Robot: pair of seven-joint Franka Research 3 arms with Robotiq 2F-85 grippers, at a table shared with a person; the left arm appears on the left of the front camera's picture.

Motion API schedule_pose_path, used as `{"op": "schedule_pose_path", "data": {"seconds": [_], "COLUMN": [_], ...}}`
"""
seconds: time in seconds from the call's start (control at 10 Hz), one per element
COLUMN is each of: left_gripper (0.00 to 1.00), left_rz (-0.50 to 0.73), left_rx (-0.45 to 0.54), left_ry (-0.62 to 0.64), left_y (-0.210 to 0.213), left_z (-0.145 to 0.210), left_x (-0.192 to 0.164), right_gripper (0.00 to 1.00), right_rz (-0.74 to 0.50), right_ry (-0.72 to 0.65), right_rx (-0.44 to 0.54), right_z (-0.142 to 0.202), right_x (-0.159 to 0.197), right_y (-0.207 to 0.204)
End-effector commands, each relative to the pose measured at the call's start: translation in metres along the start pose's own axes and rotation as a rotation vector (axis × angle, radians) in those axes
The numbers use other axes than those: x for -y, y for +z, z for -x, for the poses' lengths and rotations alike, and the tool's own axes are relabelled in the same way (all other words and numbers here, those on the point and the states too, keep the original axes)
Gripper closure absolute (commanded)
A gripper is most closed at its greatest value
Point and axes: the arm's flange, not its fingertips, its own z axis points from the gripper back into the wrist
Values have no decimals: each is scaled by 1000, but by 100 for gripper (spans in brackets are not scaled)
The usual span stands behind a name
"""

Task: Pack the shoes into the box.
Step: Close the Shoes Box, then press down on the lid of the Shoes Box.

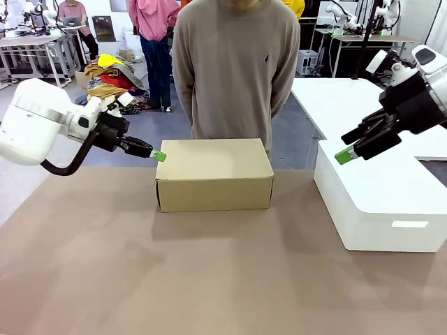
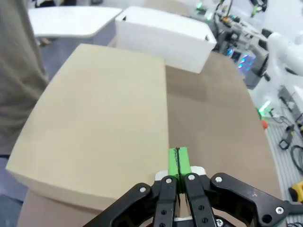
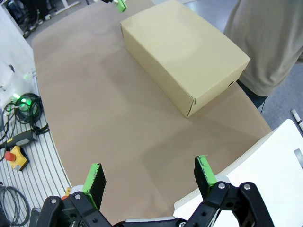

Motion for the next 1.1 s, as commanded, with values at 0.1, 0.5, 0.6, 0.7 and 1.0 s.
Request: {"op": "schedule_pose_path", "data": {"seconds": [0.1,0.5,0.6,0.7,1.0], "left_gripper": [100,100,100,100,100], "left_rz": [-15,-19,-19,-19,-19], "left_rx": [-31,-23,-23,-23,-23], "left_ry": [14,0,0,0,0], "left_y": [6,-2,-2,-2,-2], "left_z": [4,3,3,3,3], "left_x": [9,2,2,2,2], "right_gripper": [0,0,0,0,0], "right_rz": [-13,-13,-13,-13,-13], "right_ry": [5,5,5,5,5], "right_rx": [17,17,17,17,17], "right_z": [0,0,0,0,0], "right_x": [1,1,1,1,1], "right_y": [0,0,0,0,0]}}
